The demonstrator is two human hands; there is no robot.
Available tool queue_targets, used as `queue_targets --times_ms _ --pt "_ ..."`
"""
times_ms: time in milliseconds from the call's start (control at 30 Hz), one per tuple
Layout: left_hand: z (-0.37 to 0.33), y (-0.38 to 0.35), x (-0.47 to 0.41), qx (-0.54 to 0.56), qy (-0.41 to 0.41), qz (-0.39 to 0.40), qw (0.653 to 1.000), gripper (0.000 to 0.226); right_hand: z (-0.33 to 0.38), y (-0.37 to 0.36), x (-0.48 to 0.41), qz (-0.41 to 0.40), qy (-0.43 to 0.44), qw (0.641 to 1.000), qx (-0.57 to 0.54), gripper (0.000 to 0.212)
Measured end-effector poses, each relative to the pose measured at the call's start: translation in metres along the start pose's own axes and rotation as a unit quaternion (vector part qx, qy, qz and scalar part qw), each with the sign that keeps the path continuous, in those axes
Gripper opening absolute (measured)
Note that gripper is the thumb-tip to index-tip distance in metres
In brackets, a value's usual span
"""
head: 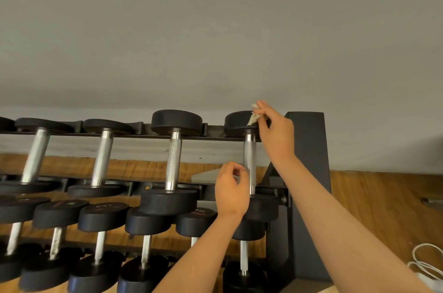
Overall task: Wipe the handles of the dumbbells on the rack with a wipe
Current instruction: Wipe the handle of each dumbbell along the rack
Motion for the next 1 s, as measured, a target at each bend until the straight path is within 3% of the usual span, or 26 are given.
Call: queue_targets --times_ms 133,433,667,800,1000 --pt "-0.002 0.000 0.000 0.002 -0.001 -0.003 1.000 0.020 0.007 -0.003 0.021 0.008 0.063 0.995 0.078 0.020" --pt "0.002 -0.003 -0.001 -0.003 0.005 0.005 1.000 0.011 0.029 -0.032 0.008 0.079 0.111 0.983 0.127 0.020" --pt "-0.017 0.020 -0.020 0.009 0.039 -0.005 0.999 0.008 0.054 -0.035 0.009 0.207 0.107 0.953 0.192 0.025" --pt "-0.060 0.076 -0.060 -0.014 -0.022 -0.050 0.998 0.009 0.106 -0.029 -0.008 0.191 0.157 0.946 0.208 0.023" --pt "-0.126 0.167 -0.087 -0.148 -0.122 -0.112 0.975 0.017 0.197 -0.034 -0.032 0.173 0.244 0.928 0.223 0.023"
Point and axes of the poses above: each hand's wrist, its own x-axis away from the middle knuckle, its own y-axis out of the back of the hand, z = x × y, the point moved 5 cm from there along -x, towards the middle knuckle, and after that the axes turned 5 degrees about -x, right-handed, at the moved point
